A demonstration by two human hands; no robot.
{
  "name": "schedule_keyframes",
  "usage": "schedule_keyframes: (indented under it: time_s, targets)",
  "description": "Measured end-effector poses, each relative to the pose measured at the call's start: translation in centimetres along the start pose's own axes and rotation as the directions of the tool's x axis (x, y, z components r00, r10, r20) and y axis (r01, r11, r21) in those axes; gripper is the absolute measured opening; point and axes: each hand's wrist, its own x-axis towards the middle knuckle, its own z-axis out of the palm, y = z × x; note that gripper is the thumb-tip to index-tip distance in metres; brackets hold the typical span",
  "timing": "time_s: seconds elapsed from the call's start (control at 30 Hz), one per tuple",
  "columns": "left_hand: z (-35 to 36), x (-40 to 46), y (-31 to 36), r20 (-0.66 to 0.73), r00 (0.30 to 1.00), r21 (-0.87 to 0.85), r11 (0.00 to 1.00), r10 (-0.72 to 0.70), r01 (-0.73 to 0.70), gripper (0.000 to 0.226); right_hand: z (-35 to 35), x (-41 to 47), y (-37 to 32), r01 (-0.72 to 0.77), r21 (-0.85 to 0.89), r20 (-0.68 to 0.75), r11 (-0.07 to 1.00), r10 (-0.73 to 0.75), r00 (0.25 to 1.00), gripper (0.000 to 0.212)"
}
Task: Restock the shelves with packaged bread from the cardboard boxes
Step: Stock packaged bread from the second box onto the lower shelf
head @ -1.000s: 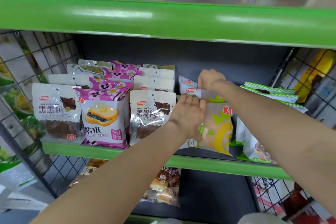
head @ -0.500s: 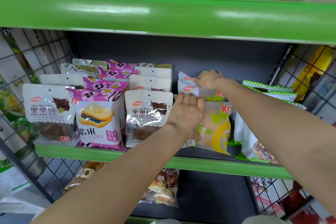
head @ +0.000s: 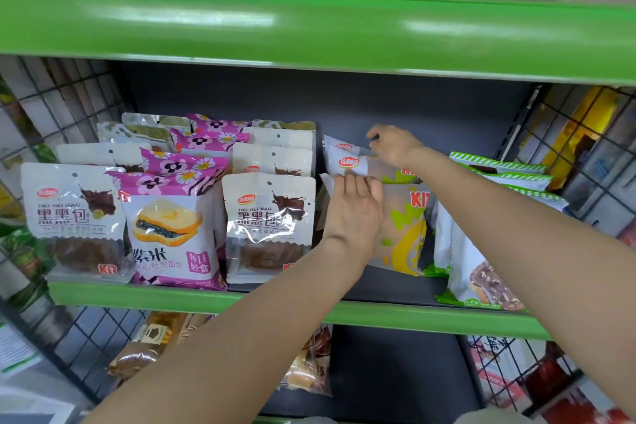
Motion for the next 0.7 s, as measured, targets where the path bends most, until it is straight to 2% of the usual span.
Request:
schedule_keyframes:
  time_s: [0.07, 0.13, 0.23, 0.47, 0.63, 0.7]
  targets:
    - [0.3, 0.0, -0.2, -0.001, 1.0, 0.018, 1.0, 0.012, -0.011, 0.1, 0.1, 0.7, 0.2, -0.122, -0.03, 0.013, 0.992, 0.123, 0.992, 0.041]
    - [0.5, 0.1, -0.4, -0.007, 0.999, 0.05, 0.998, 0.035, -0.034, 0.118, 0.2, 1.1, 0.1, -0.164, -0.078, 0.111, 0.983, 0.172, 0.979, 0.046]
    - [0.7, 0.2, -0.6, -0.012, 0.998, 0.046, 0.997, 0.056, -0.056, 0.124, 0.5, 1.4, -0.2, -0.201, -0.074, 0.188, 0.977, 0.212, 0.959, 0.048]
    - [0.7, 0.0, -0.7, -0.015, 0.998, 0.053, 0.997, 0.063, -0.062, 0.121, 0.6, 0.6, 0.2, -0.345, 0.119, -0.079, 0.931, 0.355, 0.931, 0.038]
    - [0.7, -0.2, -0.6, -0.015, 0.999, 0.011, 0.999, 0.032, -0.032, 0.116, 0.5, -1.0, 0.6, -0.292, 0.158, -0.257, 0.943, 0.325, 0.91, 0.031]
    - [0.7, 0.1, -0.5, -0.012, 1.0, 0.011, 1.0, 0.016, -0.016, 0.113, 0.7, -1.4, 0.7, -0.246, 0.132, -0.271, 0.96, 0.273, 0.923, 0.032]
